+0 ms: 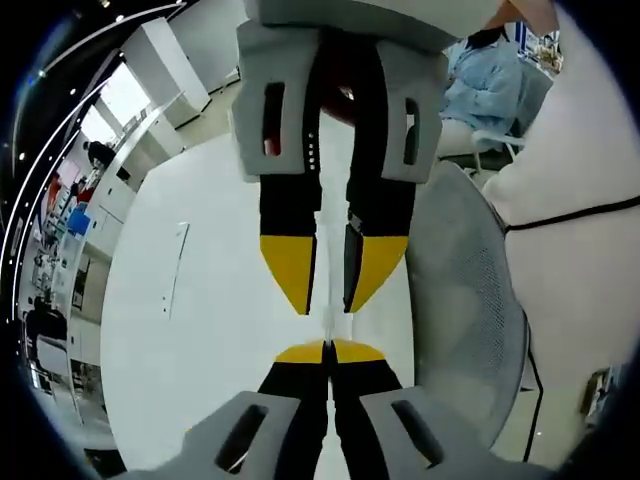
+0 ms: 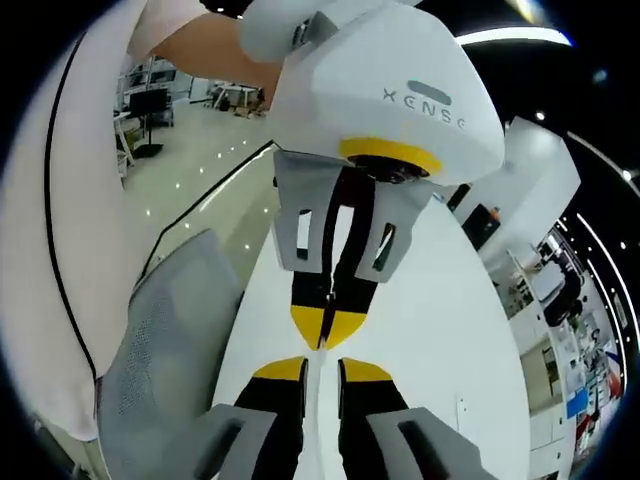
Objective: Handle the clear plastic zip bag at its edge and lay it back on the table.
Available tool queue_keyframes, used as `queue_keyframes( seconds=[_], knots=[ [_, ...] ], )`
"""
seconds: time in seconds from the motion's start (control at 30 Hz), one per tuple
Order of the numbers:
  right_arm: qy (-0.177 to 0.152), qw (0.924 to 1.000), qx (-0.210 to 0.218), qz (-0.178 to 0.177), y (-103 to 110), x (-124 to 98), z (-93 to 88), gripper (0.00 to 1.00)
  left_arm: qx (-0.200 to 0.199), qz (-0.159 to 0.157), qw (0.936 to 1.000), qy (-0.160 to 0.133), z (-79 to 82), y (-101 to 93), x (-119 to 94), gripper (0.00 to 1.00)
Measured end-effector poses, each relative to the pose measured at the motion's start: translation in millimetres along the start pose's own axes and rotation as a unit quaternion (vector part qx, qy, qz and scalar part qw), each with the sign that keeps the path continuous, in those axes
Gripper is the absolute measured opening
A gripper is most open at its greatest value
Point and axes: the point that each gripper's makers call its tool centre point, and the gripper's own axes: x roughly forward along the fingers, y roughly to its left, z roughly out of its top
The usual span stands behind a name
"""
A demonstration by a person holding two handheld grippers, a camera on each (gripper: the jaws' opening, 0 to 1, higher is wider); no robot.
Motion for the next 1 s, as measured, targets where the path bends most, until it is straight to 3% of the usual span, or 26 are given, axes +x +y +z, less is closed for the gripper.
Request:
queue_keyframes(
  seconds=[1.0],
  knots=[
    [0.005,0.9999,0.007,0.013,4.4,11.1,6.6,0.01,-0.003,0.000,1.0000,-0.004,0.0,-0.4,-0.4,0.00]
  ],
)
